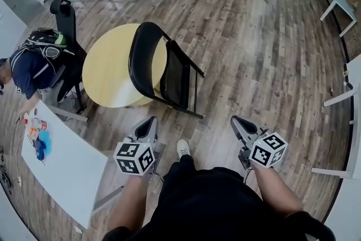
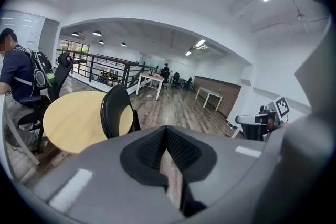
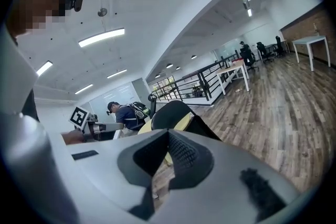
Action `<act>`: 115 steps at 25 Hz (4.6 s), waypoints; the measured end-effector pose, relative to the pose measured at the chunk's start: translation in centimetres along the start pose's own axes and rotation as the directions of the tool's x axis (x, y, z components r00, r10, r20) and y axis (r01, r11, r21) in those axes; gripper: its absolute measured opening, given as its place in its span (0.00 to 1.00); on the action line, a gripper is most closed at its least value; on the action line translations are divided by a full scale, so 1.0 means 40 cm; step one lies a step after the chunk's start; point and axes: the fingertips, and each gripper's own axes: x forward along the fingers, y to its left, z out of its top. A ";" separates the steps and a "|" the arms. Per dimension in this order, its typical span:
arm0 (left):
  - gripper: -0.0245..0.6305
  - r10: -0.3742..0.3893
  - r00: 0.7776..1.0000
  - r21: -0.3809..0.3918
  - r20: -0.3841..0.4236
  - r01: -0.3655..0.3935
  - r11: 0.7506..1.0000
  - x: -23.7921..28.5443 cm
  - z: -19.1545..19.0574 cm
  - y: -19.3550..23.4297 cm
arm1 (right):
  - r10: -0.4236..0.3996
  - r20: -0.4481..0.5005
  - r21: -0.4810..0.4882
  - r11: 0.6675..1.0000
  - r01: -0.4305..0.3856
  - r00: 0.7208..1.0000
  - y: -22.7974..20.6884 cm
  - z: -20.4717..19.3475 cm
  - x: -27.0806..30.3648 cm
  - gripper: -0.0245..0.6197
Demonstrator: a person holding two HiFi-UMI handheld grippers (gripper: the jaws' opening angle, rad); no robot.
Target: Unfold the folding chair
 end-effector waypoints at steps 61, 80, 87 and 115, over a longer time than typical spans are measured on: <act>0.28 0.360 0.901 -0.085 -0.243 -0.389 0.917 0.550 0.164 0.619 | -0.067 -0.025 -0.024 0.998 0.066 0.997 -0.336 0.167 0.255 0.03; 0.26 0.304 0.934 -0.153 -0.188 -0.334 0.930 0.595 0.220 0.337 | 0.058 -0.100 0.006 0.998 -0.057 0.993 -0.410 0.112 0.228 0.03; 0.26 0.311 0.934 -0.142 -0.175 -0.337 0.931 0.604 0.236 0.272 | 0.118 -0.223 0.048 0.993 -0.109 0.968 -0.378 0.012 0.326 0.05; 0.22 -0.083 0.989 -0.356 -0.121 0.034 0.934 0.723 0.256 -0.114 | -0.051 -0.429 0.071 0.993 0.090 0.902 -0.500 -0.227 0.677 0.39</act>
